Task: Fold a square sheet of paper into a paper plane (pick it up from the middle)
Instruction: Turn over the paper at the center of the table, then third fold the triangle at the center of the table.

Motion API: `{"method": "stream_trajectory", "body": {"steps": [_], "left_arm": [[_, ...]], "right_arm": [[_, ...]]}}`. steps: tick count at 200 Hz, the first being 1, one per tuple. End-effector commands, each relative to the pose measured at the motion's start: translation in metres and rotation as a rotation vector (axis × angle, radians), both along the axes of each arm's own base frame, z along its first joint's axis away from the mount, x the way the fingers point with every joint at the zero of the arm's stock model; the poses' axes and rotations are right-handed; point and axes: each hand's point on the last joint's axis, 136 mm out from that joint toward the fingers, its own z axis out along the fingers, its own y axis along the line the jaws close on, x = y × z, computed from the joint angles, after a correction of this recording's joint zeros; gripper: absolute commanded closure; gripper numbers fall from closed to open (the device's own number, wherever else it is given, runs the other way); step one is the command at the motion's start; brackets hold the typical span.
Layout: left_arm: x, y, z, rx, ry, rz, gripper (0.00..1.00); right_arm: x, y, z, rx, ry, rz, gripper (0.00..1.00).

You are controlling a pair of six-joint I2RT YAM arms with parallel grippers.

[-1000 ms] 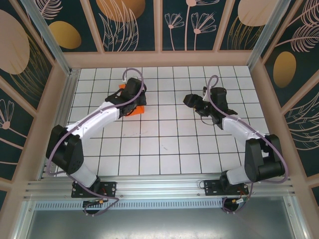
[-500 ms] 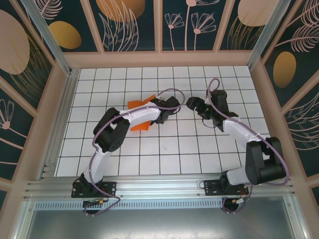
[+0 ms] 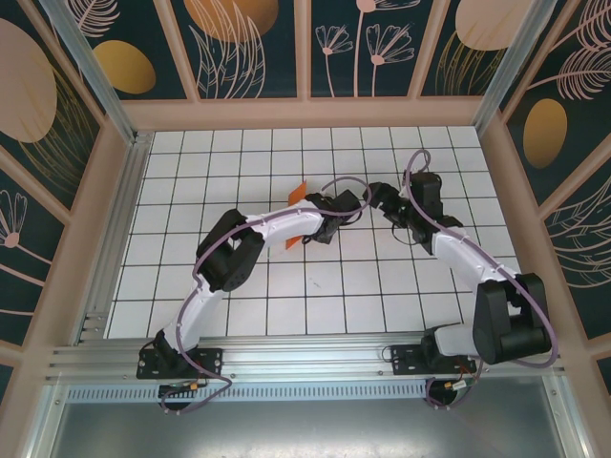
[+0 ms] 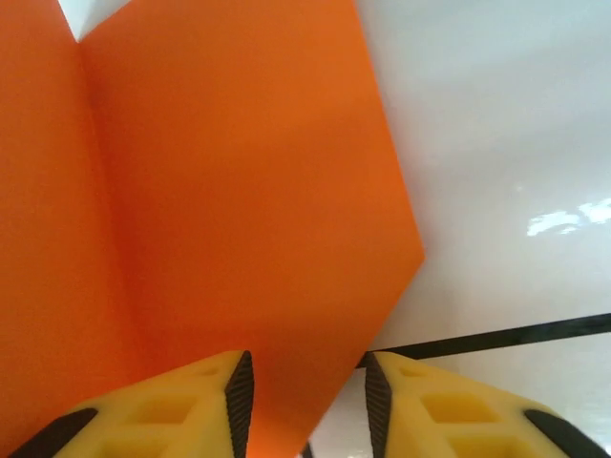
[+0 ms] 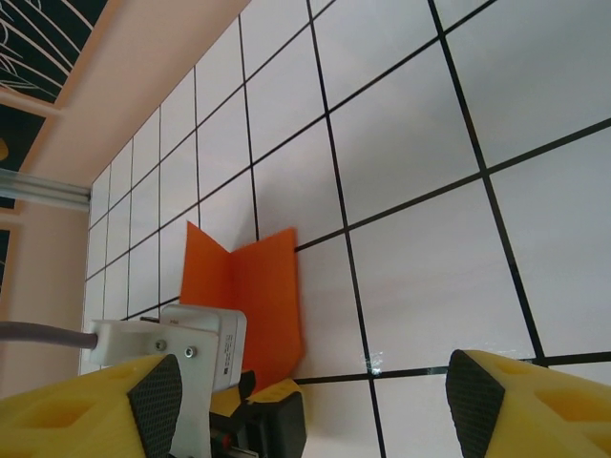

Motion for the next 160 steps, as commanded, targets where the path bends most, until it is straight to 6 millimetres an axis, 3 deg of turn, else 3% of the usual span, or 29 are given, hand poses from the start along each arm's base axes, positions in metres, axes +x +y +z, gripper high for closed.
{"method": "stream_trajectory", "body": {"steps": [1, 27, 46, 65, 81, 101, 104, 111, 138, 160], "left_arm": [[-0.001, -0.029, 0.029, -0.16, 0.018, -0.046, 0.58], [-0.01, -0.064, 0.082, -0.423, 0.009, -0.117, 0.51], [-0.019, -0.077, 0.122, -0.575, -0.012, -0.162, 0.43], [-0.022, -0.073, 0.148, -0.667, -0.037, -0.169, 0.36], [-0.017, -0.056, 0.163, -0.748, -0.06, -0.135, 0.31], [-0.006, -0.02, 0.167, -0.86, -0.078, -0.048, 0.26], [-0.004, -0.013, 0.159, -0.864, -0.07, -0.026, 0.25], [-0.002, 0.002, 0.168, -0.902, -0.099, 0.003, 0.23], [0.004, 0.055, 0.14, -0.91, -0.12, 0.158, 0.17], [0.003, 0.078, 0.115, -0.914, -0.1, 0.238, 0.16]], "right_arm": [[-0.004, -0.014, 0.003, -0.007, -0.007, -0.061, 0.24], [-0.004, -0.012, 0.003, -0.003, -0.008, -0.041, 0.23], [-0.004, -0.004, 0.002, 0.021, -0.001, 0.004, 0.23], [-0.006, 0.01, -0.004, 0.063, 0.02, 0.079, 0.22], [-0.01, 0.025, -0.009, 0.105, 0.044, 0.151, 0.21], [-0.019, 0.046, -0.021, 0.132, 0.097, 0.224, 0.19], [-0.02, 0.049, -0.023, 0.134, 0.105, 0.234, 0.19], [-0.024, 0.058, -0.028, 0.139, 0.129, 0.252, 0.19], [-0.044, 0.097, -0.051, 0.148, 0.229, 0.335, 0.19], [-0.058, 0.122, -0.073, 0.148, 0.31, 0.381, 0.2]]}}
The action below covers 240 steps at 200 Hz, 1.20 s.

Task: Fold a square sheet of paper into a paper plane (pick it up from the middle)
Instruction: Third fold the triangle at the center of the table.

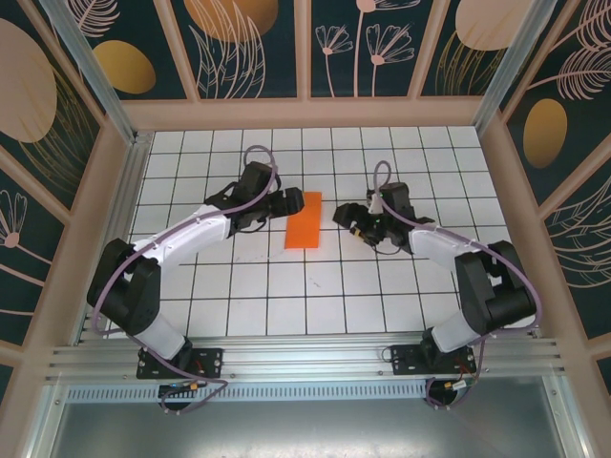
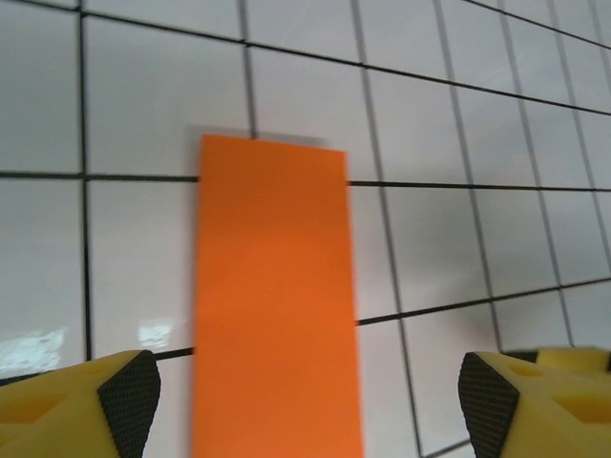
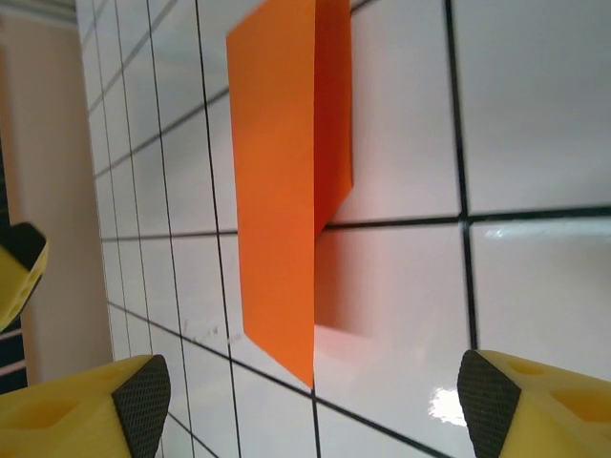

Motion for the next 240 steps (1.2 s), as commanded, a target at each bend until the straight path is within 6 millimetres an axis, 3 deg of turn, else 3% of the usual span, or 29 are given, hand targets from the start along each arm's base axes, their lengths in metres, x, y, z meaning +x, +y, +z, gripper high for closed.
{"method": "stream_trajectory", "body": {"steps": [1, 37, 78, 103, 144, 211, 240], "left_arm": [[0.0, 0.005, -0.003, -0.098, 0.004, 0.046, 0.16], [-0.004, 0.017, -0.033, -0.121, 0.064, 0.078, 0.15], [-0.004, 0.024, -0.039, -0.12, 0.069, 0.091, 0.14], [-0.004, 0.024, -0.04, -0.125, 0.071, 0.089, 0.13], [-0.003, 0.023, -0.038, -0.129, 0.067, 0.084, 0.13], [-0.003, 0.022, -0.041, -0.127, 0.073, 0.08, 0.12], [-0.003, 0.021, -0.041, -0.127, 0.074, 0.08, 0.12]], "right_arm": [[-0.009, 0.03, -0.007, 0.037, 0.062, 0.056, 0.2], [-0.02, 0.059, -0.019, 0.078, 0.118, 0.131, 0.33], [-0.021, 0.07, -0.025, 0.088, 0.148, 0.152, 0.55], [-0.02, 0.072, -0.031, 0.085, 0.167, 0.153, 0.64], [-0.02, 0.072, -0.038, 0.062, 0.19, 0.152, 0.65], [-0.017, 0.057, -0.038, -0.033, 0.148, 0.111, 0.56], [-0.019, 0.065, -0.038, 0.0, 0.157, 0.142, 0.56]]}}
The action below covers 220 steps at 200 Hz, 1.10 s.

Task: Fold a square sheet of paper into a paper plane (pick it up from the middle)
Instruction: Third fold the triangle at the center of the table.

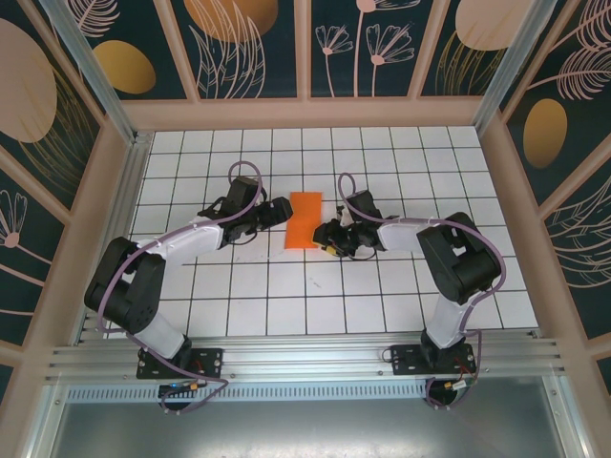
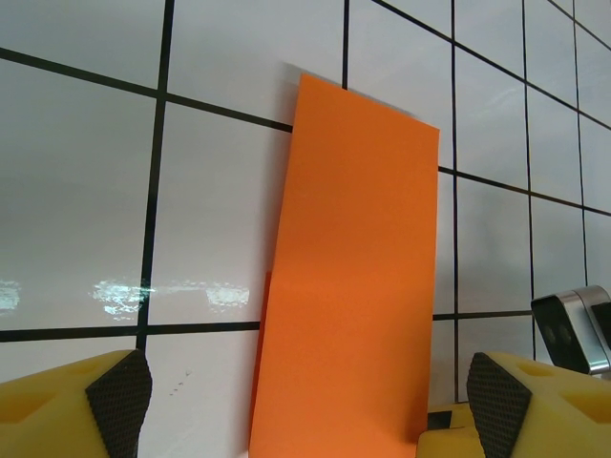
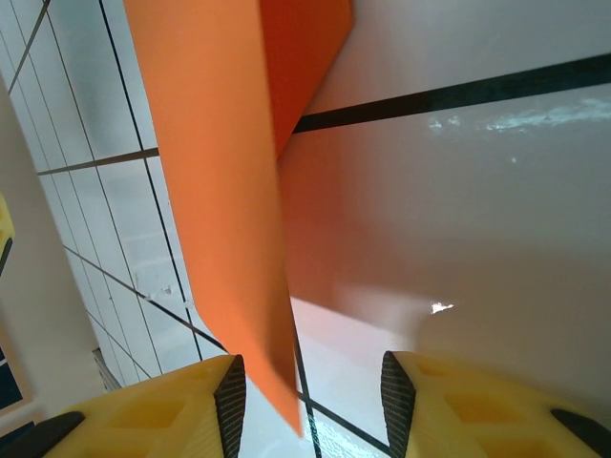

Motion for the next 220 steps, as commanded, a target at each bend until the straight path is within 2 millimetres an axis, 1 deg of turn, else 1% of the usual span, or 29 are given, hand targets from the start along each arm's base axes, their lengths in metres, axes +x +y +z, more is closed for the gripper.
{"method": "stream_trajectory", "body": {"steps": [1, 16, 30, 52, 72, 90, 103, 120, 150, 156, 157, 159, 171, 182, 192, 205, 220], "left_arm": [[0.002, -0.001, -0.001, -0.021, -0.002, -0.001, 0.12], [0.002, -0.001, -0.001, -0.024, -0.003, -0.001, 0.12], [0.002, -0.002, 0.0, -0.029, -0.003, -0.004, 0.12], [0.001, -0.004, 0.001, -0.038, -0.003, -0.01, 0.12], [0.0, -0.011, 0.003, -0.07, -0.011, -0.04, 0.12], [-0.004, -0.025, 0.009, -0.139, -0.027, -0.108, 0.15], [-0.007, -0.037, 0.015, -0.21, -0.042, -0.155, 0.19], [-0.013, -0.052, 0.016, -0.285, -0.041, -0.206, 0.28], [-0.021, -0.074, 0.007, -0.329, -0.018, -0.26, 0.45], [-0.021, -0.078, 0.012, -0.348, -0.027, -0.274, 0.47], [-0.022, -0.079, 0.007, -0.346, -0.015, -0.275, 0.48], [-0.022, -0.081, 0.003, -0.348, -0.006, -0.278, 0.49], [-0.022, -0.09, 0.001, -0.37, 0.005, -0.296, 0.54], [-0.019, -0.093, -0.004, -0.363, 0.016, -0.294, 0.59], [-0.016, -0.091, -0.014, -0.337, 0.034, -0.273, 0.63], [-0.012, -0.085, -0.029, -0.287, 0.06, -0.243, 0.65], [-0.008, -0.082, -0.041, -0.242, 0.078, -0.225, 0.69]], "right_arm": [[0.003, 0.01, 0.015, 0.025, -0.037, 0.033, 0.56], [0.002, 0.015, 0.016, 0.044, -0.03, 0.048, 0.59], [0.001, 0.018, 0.016, 0.061, -0.022, 0.058, 0.64], [-0.002, 0.018, 0.017, 0.068, -0.012, 0.069, 0.8], [-0.008, 0.011, 0.017, 0.036, -0.004, 0.077, 0.92], [-0.019, -0.001, 0.015, -0.006, 0.016, 0.095, 0.99], [-0.028, -0.01, 0.011, -0.041, 0.039, 0.116, 1.0], [-0.039, -0.023, 0.007, -0.085, 0.069, 0.141, 1.0], [-0.045, -0.035, 0.006, -0.132, 0.086, 0.163, 1.0], [-0.045, -0.036, 0.006, -0.135, 0.087, 0.169, 1.0], [-0.046, -0.036, 0.006, -0.136, 0.089, 0.17, 1.0], [-0.046, -0.036, 0.005, -0.137, 0.091, 0.172, 1.0], [-0.046, -0.037, 0.004, -0.144, 0.096, 0.179, 1.0], [-0.046, -0.037, 0.003, -0.15, 0.1, 0.184, 1.0], [-0.045, -0.037, 0.002, -0.16, 0.099, 0.186, 1.0], [-0.043, -0.037, 0.002, -0.167, 0.098, 0.185, 1.0], [-0.04, -0.036, 0.003, -0.165, 0.095, 0.18, 1.0]]}}
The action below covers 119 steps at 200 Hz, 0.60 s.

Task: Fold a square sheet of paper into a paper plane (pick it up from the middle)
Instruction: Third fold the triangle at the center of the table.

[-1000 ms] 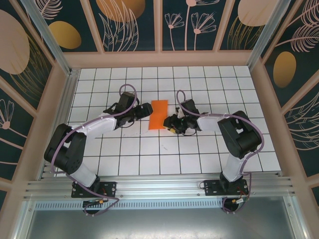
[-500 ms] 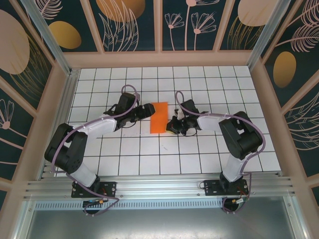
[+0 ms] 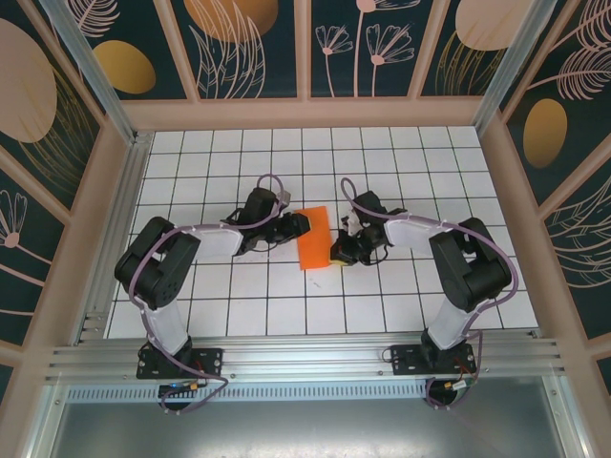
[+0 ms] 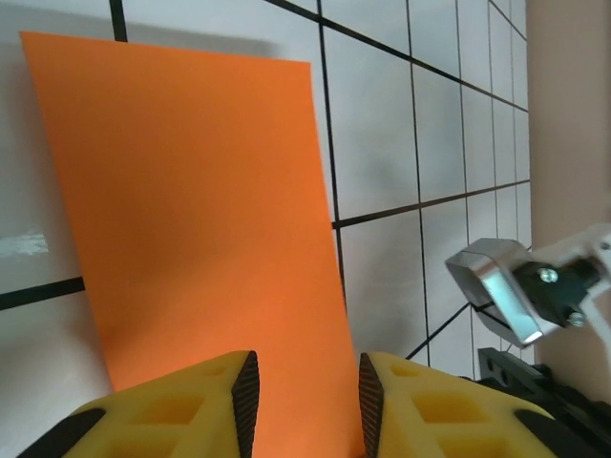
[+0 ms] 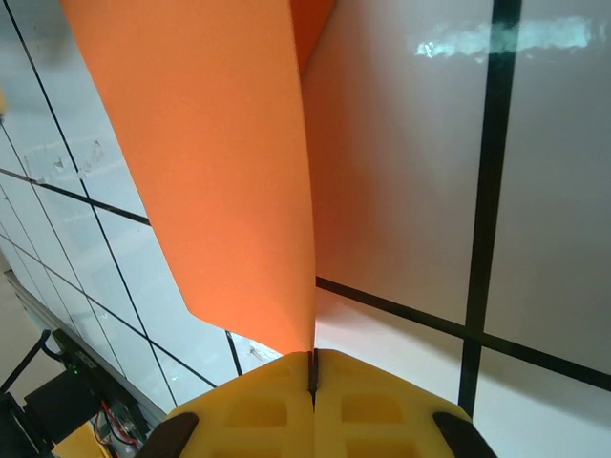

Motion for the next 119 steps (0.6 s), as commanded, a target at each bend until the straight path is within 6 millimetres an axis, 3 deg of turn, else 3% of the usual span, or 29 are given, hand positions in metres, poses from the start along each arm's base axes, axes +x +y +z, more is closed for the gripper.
{"method": "stream_trajectory", "body": {"steps": [1, 43, 119], "left_arm": [[0.014, 0.0, -0.006, 0.043, -0.01, 0.023, 0.69], [0.013, 0.01, -0.039, 0.126, 0.056, 0.055, 0.76], [0.009, 0.015, -0.057, 0.159, 0.088, 0.06, 0.8]], "right_arm": [[0.006, -0.001, 0.003, -0.021, -0.009, 0.009, 1.0], [0.015, 0.007, 0.012, 0.004, -0.024, -0.014, 1.0], [0.037, 0.029, 0.031, 0.059, -0.051, -0.049, 0.96]]}}
